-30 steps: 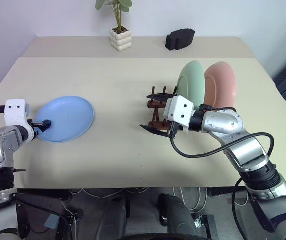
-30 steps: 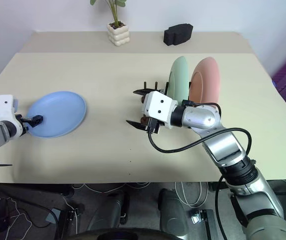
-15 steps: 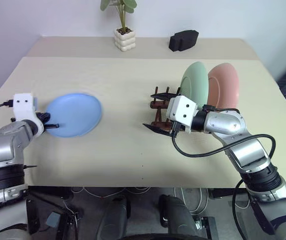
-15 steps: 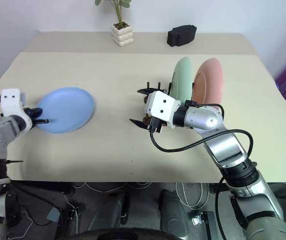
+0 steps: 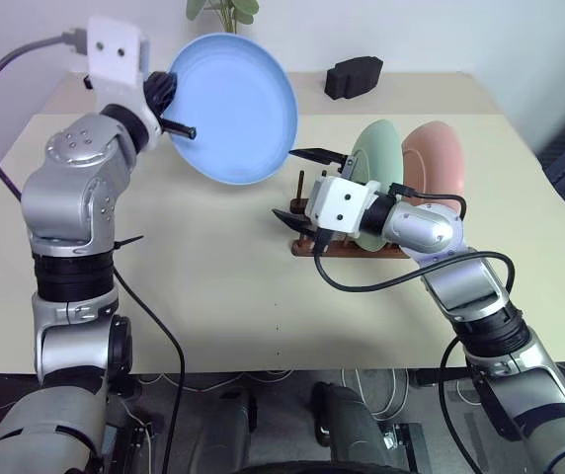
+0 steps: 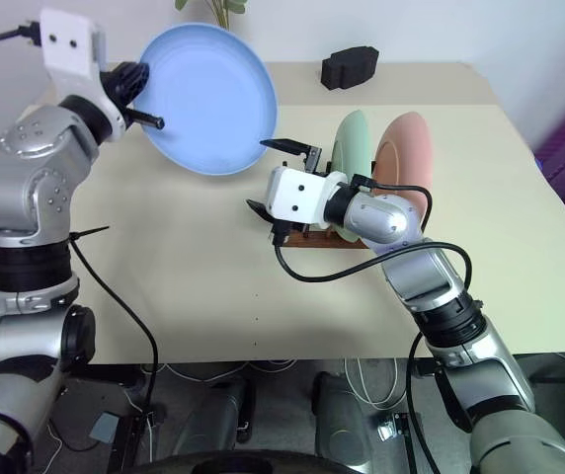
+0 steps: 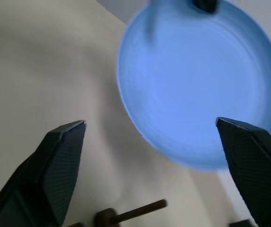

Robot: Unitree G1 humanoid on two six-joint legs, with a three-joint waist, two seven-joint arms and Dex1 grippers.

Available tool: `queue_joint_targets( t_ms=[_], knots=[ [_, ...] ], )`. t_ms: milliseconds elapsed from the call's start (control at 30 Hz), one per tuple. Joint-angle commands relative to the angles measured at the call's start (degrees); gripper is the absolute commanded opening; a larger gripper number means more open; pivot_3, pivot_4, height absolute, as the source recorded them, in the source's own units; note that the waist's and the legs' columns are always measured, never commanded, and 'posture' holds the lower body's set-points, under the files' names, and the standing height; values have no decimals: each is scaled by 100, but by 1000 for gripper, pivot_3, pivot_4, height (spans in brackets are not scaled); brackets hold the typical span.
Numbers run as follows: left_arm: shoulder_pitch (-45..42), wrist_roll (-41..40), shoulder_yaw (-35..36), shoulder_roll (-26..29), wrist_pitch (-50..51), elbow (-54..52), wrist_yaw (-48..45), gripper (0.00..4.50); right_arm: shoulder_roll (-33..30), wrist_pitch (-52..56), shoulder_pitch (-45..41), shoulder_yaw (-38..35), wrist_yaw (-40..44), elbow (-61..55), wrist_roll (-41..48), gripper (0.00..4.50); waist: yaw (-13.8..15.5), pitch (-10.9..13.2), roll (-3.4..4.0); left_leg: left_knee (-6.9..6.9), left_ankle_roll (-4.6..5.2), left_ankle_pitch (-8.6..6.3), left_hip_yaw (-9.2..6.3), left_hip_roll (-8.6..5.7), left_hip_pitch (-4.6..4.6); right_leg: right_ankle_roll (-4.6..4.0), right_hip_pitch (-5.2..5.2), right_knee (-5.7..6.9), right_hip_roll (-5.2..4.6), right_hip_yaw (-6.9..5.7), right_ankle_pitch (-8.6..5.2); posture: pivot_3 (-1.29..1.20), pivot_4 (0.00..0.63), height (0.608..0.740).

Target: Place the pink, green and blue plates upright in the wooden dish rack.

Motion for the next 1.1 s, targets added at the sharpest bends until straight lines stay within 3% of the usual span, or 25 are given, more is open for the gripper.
queue_joint_targets(
  t_ms=[33,533,633,867,1067,1100],
  knots=[
    [-248,10,40,47,78,-317,2,36,119,-327,-256,30,-210,107,-372,4500,1,0,0,-1,0,0,-1,0,0,0,-1,0,1,0,0,0,150,740],
    [-302,-498,56,33,886,-1063,-354,36,445,-1010,-444,240,-404,840,-1172,4500,19,0,0,0,-4,2,-4,0,-1,0,-1,1,2,1,0,0,150,740],
    [-324,-565,45,-19,988,-1153,-359,0,492,-1033,-414,242,-366,882,-1180,3696,22,0,0,0,-4,3,-4,0,-1,0,0,1,2,2,0,0,150,740],
    [-322,-599,48,-50,1037,-1154,-331,0,489,-1055,-328,265,-340,872,-1274,150,19,0,0,0,-4,3,-5,0,-1,0,0,1,2,2,0,0,150,740],
    [-274,-640,119,-142,1033,-1102,-317,0,477,-1063,-256,261,-336,824,-1291,31,20,0,0,0,-5,3,-4,0,-1,0,0,1,2,2,0,0,150,740],
    [-279,-652,155,-165,1032,-1096,-301,312,475,-1067,-252,261,-340,816,-1300,9,20,0,0,0,-5,3,-4,0,-1,0,0,1,2,2,0,0,150,740]
  ],
)
